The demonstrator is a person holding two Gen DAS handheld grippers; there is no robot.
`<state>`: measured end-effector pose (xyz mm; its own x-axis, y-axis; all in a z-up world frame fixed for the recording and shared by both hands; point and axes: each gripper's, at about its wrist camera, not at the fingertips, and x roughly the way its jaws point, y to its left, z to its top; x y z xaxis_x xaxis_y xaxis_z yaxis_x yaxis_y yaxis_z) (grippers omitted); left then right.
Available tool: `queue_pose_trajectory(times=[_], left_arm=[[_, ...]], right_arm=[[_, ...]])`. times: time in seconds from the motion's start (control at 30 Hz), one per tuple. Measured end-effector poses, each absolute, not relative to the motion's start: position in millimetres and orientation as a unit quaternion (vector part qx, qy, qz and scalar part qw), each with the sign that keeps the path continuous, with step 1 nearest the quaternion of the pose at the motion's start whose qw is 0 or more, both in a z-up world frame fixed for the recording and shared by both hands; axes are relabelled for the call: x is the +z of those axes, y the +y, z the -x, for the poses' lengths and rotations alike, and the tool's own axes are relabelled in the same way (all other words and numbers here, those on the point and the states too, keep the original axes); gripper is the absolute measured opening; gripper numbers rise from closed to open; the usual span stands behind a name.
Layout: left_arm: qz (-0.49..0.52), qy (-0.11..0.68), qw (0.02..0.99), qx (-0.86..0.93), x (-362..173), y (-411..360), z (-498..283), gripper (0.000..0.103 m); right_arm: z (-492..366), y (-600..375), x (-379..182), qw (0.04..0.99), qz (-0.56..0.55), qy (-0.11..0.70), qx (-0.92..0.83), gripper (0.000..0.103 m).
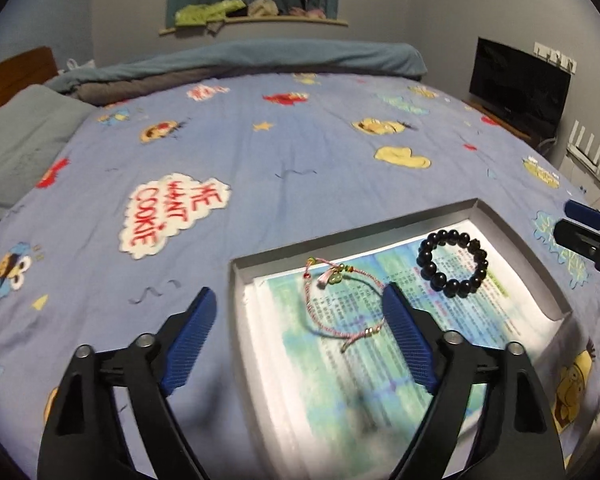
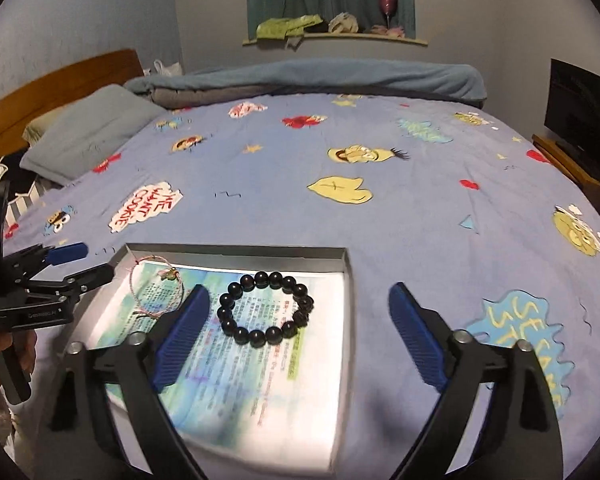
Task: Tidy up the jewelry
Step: 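Move both tools back to the jewelry pile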
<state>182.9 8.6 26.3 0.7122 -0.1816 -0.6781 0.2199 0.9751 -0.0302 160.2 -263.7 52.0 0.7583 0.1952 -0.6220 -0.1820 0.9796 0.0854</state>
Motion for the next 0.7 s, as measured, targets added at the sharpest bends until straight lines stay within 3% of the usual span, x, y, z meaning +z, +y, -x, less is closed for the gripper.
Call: queue_pose_trajectory(times=[0.4,0.7], left_arm=[[-0.026,0.275,0.959,-0.066,62,29,-94,0.098],[-0.019,0.289,0.952,-0.097,30,39,-40,0.098]], right_arm=[[-87,-268,53,0.947,0.011,0.310,0.085,0.098],[-36,-267,26,0.945,0.019,0.319,0.073,0.098]])
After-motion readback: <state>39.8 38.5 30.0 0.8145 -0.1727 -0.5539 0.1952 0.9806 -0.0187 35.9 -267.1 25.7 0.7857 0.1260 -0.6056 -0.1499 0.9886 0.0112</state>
